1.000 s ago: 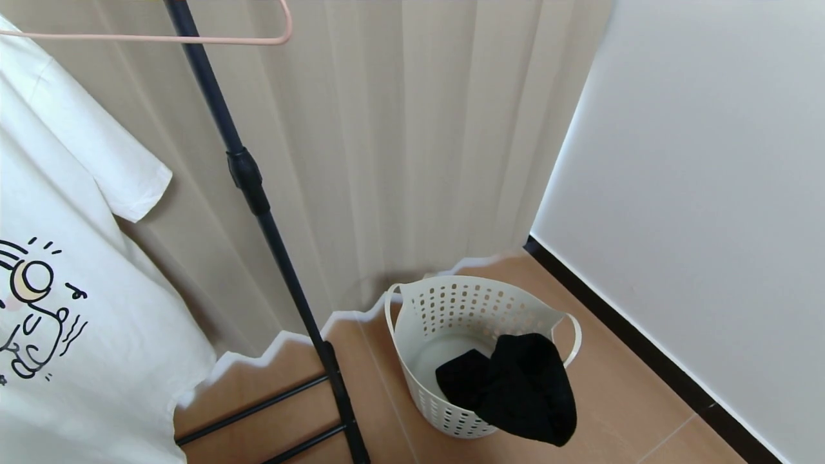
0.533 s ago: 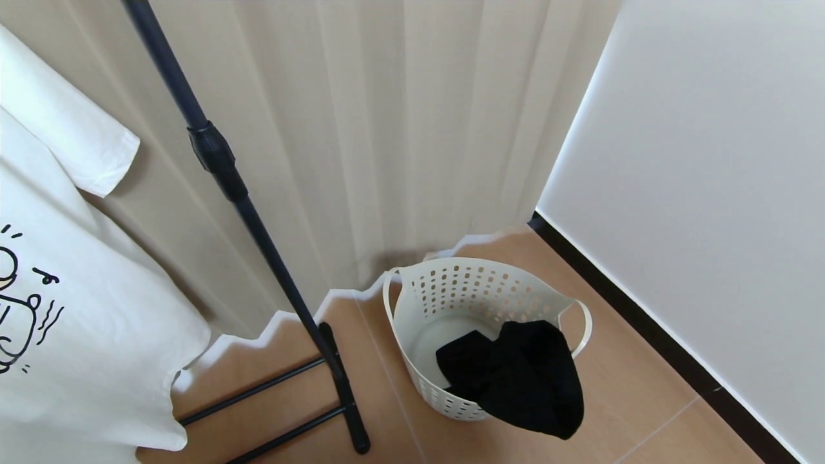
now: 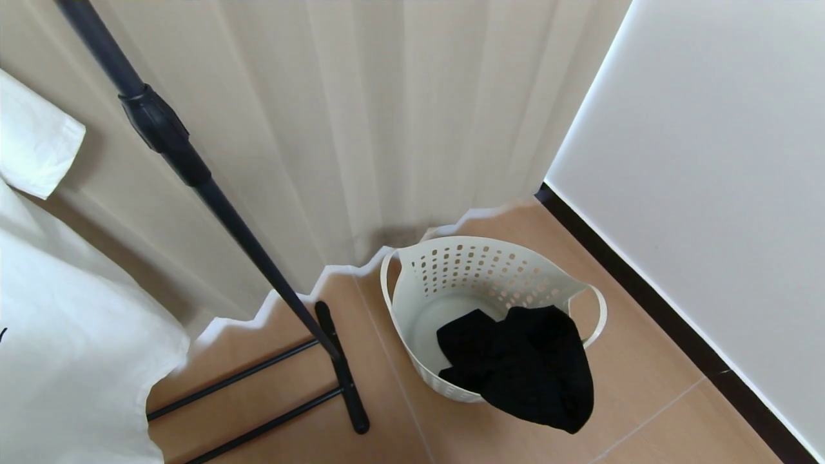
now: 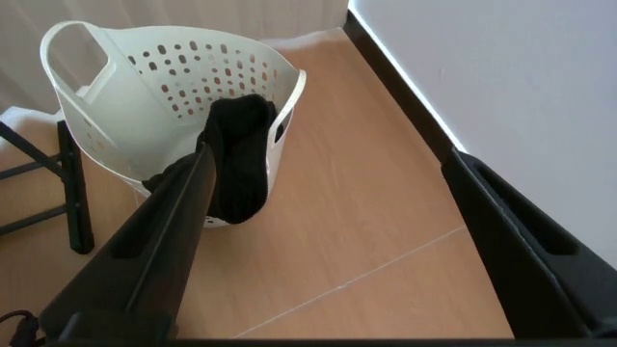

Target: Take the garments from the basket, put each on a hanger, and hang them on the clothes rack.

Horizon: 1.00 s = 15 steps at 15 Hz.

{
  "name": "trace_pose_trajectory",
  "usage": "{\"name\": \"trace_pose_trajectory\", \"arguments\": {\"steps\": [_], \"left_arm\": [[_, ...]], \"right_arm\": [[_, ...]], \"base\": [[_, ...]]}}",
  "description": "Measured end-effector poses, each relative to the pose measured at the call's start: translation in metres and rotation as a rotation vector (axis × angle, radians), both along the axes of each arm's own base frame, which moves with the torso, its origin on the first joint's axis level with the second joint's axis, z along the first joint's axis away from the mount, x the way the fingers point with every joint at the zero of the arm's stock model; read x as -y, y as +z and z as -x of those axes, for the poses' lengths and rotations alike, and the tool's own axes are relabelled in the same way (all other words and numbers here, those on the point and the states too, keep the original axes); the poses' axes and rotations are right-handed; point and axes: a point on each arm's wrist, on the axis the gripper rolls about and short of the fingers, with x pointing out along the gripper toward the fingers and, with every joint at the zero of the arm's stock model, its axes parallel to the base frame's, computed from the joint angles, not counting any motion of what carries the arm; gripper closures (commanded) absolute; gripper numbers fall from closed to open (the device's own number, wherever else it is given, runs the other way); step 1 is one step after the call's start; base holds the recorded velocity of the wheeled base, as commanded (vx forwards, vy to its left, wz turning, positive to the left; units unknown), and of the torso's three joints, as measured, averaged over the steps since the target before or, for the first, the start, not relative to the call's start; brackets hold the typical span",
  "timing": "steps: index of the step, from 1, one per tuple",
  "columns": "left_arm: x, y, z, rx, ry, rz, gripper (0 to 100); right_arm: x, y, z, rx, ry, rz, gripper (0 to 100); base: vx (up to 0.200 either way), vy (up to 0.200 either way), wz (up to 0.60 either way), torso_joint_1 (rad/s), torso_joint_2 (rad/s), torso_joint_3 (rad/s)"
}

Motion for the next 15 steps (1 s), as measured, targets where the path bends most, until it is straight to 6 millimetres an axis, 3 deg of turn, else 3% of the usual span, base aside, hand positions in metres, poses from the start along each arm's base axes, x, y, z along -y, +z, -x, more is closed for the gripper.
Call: {"name": "trace_pose_trajectory", "arguments": {"steps": [10,15], "left_arm": [[0.0000,0.0000,0.0000,0.000,0.000,0.000,0],[0.0000,0.0001,0.0000,0.001,0.001,0.000,0]], "right_arm": [[0.0000,-0.0006,0.0001,-0.009,0.002,0.009,0],[0.0002,0.0028,-0.0083,-0.120,0.000,-0.007,0]], "base": [[0.000,0.000,0.00,0.000,0.00,-0.189],[0.000,0.000,0.00,0.002,0.00,-0.017]]}}
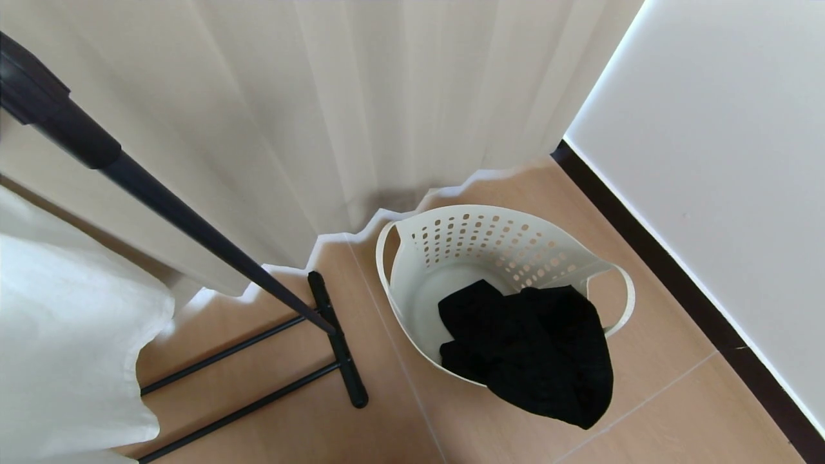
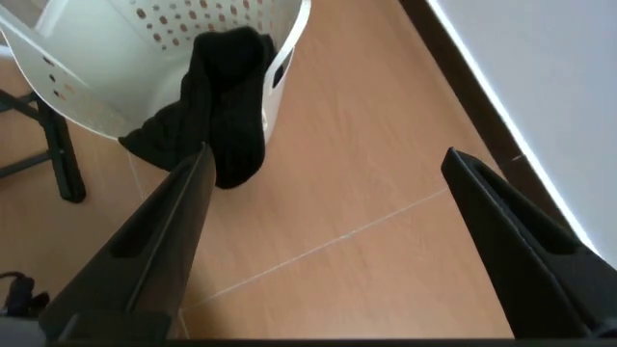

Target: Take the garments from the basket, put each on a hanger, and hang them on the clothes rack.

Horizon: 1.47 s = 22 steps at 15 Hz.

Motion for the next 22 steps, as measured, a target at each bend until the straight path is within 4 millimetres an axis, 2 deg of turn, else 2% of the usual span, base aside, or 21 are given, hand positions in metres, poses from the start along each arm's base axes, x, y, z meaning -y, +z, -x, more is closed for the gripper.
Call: {"name": "trace_pose_trajectory", "arguments": {"steps": [3,6,8,12,16,20,22], "left_arm": [[0.000,0.000,0.000,0.000,0.001,0.000,0],[0.000,0.000,0.000,0.000,0.001,0.001,0],[0.000,0.000,0.000,0.000,0.001,0.000,0],[0.000,0.000,0.000,0.000,0.001,0.000,0],[0.000,0.000,0.000,0.000,0.001,0.000,0],[0.000,0.000,0.000,0.000,0.001,0.000,0],[0.000,0.000,0.000,0.000,0.001,0.000,0]], "right_arm": [[-0.001,0.013,-0.013,-0.120,0.045,-0.008,0],[-0.003,0.039,-0.042,-0.234,0.126,0.019,0],[-0.007,0.056,-0.065,-0.282,0.203,0.110,0],[-0.019,0.084,-0.127,-0.361,0.365,0.467,0],[-0.045,0.096,-0.197,-0.424,0.428,0.756,0],[-0.073,0.096,-0.262,-0.476,0.390,0.894,0],[-0.084,0.087,-0.293,-0.507,0.385,0.915,0]], "base": [[0.000,0.000,0.00,0.000,0.00,0.000],[0.000,0.000,0.00,0.000,0.00,0.000],[0.000,0.000,0.00,0.000,0.00,0.000],[0.000,0.000,0.00,0.000,0.00,0.000],[0.000,0.000,0.00,0.000,0.00,0.000],[0.000,0.000,0.00,0.000,0.00,0.000],[0.000,0.000,0.00,0.000,0.00,0.000]]}}
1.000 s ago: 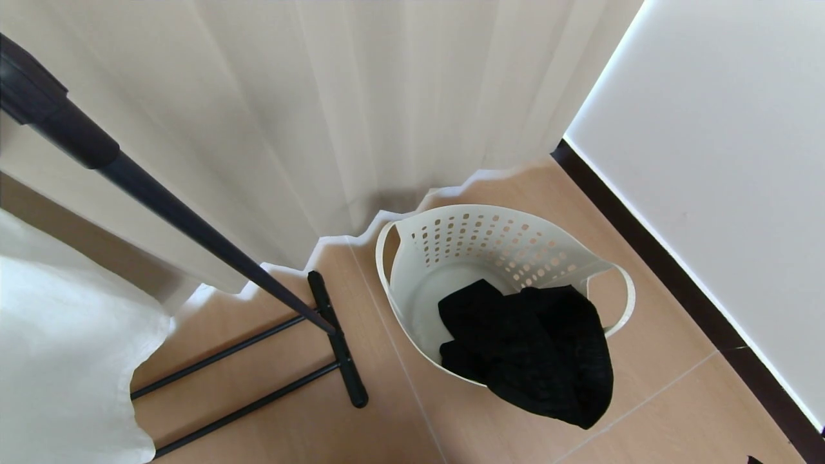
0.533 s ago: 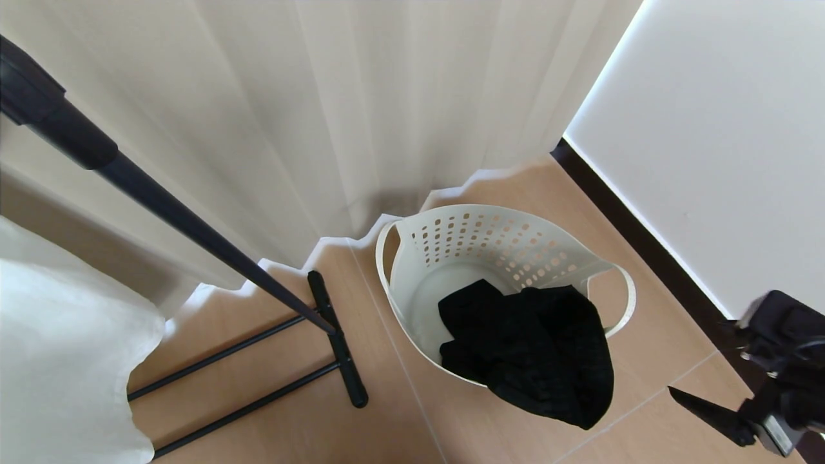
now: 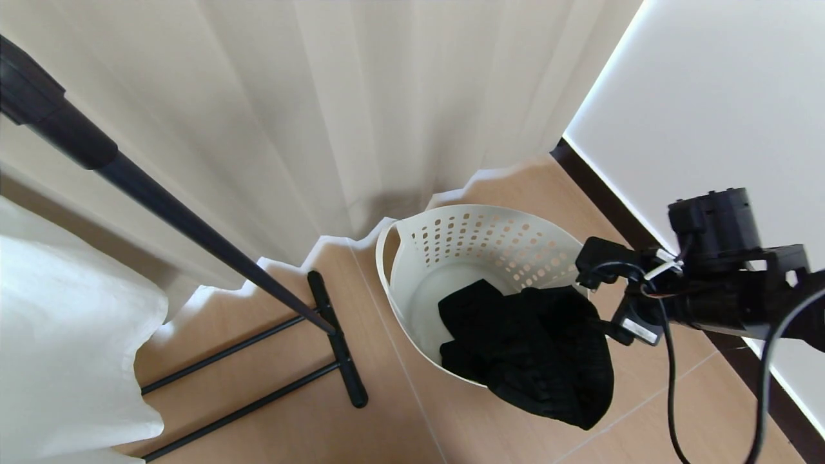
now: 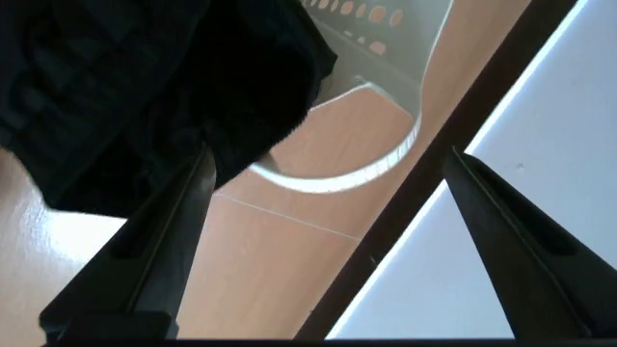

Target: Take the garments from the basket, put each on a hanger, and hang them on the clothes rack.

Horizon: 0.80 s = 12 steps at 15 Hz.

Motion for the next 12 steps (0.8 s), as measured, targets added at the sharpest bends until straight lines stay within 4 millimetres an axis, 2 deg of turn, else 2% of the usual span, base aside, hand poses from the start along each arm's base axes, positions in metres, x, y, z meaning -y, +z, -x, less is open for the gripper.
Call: {"name": "trace_pose_trajectory", "arguments": {"steps": [3,6,12], "left_arm": [[0.000,0.000,0.000,0.000,0.000,0.000,0],[0.000,0.000,0.000,0.000,0.000,0.000,0],[0.000,0.000,0.000,0.000,0.000,0.000,0]], "right_arm": [[-0.007,-0.020,-0.037,-0.040,-0.024,0.022,0],[-0.011,-0.032,-0.064,-0.046,-0.037,0.020,0],[-0.016,-0.051,-0.086,-0.074,-0.045,0.025,0]], "base": [[0.000,0.000,0.00,0.000,0.00,0.000],[0.000,0.000,0.00,0.000,0.00,0.000],[0.000,0.000,0.00,0.000,0.00,0.000]]}}
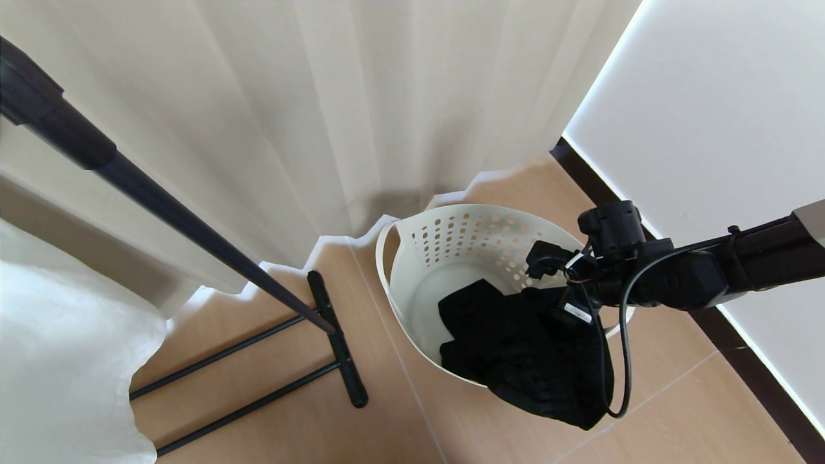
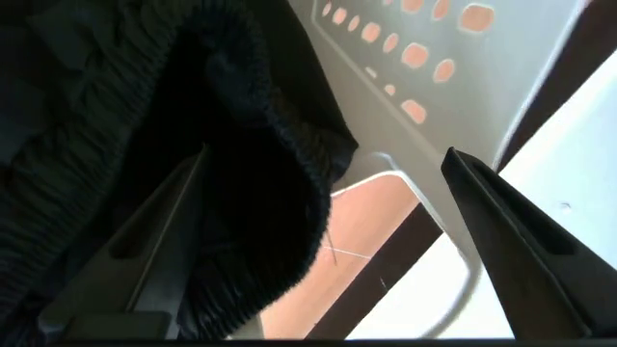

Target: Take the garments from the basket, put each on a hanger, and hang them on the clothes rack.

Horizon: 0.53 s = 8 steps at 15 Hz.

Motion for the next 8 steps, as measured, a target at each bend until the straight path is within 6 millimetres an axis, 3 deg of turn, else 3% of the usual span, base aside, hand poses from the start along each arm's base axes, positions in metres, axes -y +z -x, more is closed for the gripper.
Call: {"name": "trace_pose_trajectory", "arguments": {"steps": [8], "left_arm": [[0.000,0.000,0.000,0.000,0.000,0.000,0]], "right_arm": [[-0.012,-0.012,-0.025,0.008,0.009,-0.001,0]], "base": [[0.000,0.000,0.00,0.000,0.00,0.000]]}}
